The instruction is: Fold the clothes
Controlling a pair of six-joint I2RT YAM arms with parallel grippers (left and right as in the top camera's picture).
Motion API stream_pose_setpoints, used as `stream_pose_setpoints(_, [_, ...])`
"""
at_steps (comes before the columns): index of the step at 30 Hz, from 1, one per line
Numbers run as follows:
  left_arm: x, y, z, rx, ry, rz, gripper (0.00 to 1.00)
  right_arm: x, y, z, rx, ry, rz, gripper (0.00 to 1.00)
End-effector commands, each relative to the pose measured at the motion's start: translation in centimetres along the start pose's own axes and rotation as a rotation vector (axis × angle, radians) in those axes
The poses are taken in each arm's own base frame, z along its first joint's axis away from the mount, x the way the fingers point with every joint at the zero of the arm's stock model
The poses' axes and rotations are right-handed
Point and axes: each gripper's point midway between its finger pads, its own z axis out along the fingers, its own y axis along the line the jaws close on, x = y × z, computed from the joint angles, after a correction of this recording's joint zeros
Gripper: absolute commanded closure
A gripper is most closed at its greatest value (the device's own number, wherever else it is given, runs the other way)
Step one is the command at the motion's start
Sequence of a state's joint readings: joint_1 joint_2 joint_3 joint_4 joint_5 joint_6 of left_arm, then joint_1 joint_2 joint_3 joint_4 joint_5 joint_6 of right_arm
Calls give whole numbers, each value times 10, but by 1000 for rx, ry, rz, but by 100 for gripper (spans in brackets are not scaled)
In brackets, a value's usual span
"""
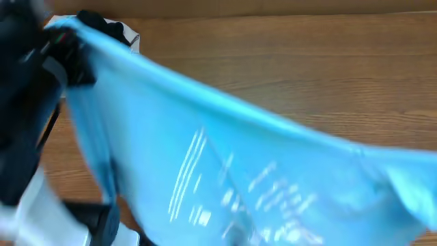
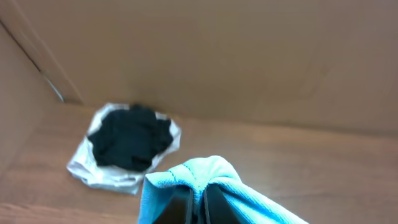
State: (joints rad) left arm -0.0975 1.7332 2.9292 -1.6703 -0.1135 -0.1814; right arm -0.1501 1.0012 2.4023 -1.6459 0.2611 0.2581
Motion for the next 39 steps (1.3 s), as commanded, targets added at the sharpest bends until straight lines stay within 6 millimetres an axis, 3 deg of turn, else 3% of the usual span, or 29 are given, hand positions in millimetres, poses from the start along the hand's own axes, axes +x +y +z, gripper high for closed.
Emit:
stream_pose_setpoints(1, [12, 3, 64, -57, 113, 3, 96, 21, 2, 68, 99, 147, -42, 96])
stream_pose_setpoints(8, [47, -4, 182, -88, 287, 28, 96, 81, 13, 181, 182, 403, -116, 96])
stream_pose_setpoints(15, [82, -10, 293, -94, 341, 33, 96, 157, 25, 313, 233, 615, -173, 96])
stream_pose_setpoints(20, [91, -16, 357, -83, 283, 26, 96, 210, 35, 413, 225, 625, -170, 96])
stream_pose_setpoints(24, [99, -20, 394, -77, 245, 1, 96, 237, 45, 466, 186, 588, -142, 96])
stream_pose_setpoints(28, [108, -21, 420, -76, 220, -26, 96, 247, 51, 492, 155, 554, -126, 96])
stream_pose_setpoints(31, [110, -20, 426, -75, 219, -24, 96, 245, 54, 494, 130, 552, -112, 96])
stream_pose_setpoints(34, [117, -20, 420, -72, 255, 9, 96, 244, 55, 480, 84, 613, -87, 96])
stream_pose_setpoints(39, [143, -5, 403, -106, 392, 32, 96, 254, 49, 430, 13, 813, -19, 96])
